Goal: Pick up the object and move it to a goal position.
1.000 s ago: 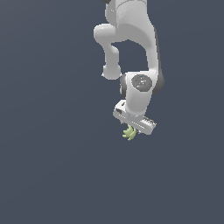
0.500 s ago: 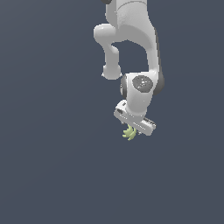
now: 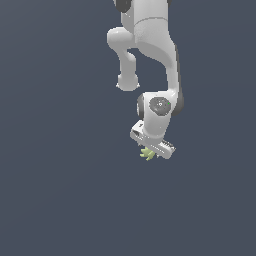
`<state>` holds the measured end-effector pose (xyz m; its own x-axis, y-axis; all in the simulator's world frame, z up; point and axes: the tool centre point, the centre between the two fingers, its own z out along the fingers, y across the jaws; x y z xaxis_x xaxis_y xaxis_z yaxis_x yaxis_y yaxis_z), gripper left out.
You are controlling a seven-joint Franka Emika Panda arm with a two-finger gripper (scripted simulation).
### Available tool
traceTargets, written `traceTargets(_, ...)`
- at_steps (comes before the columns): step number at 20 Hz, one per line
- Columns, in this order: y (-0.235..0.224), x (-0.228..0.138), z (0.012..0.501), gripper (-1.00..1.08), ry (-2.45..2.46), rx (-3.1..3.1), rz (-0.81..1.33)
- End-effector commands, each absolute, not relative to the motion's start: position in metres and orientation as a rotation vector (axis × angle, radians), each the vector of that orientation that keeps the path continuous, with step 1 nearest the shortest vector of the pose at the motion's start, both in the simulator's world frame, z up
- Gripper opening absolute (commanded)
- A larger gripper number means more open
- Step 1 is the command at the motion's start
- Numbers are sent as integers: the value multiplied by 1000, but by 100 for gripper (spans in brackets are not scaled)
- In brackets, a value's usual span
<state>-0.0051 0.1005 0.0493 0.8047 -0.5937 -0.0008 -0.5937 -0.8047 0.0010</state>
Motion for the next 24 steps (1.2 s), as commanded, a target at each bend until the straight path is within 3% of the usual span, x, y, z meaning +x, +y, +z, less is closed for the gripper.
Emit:
traceTargets(1, 100, -5, 42, 100, -983, 2984, 0)
traceTargets(4, 101, -4, 40, 100, -983, 2984, 0)
traceTargets(5, 101, -4, 40, -100, -983, 2984, 0)
traceTargets(24, 93, -5, 62, -100, -983, 2984, 0)
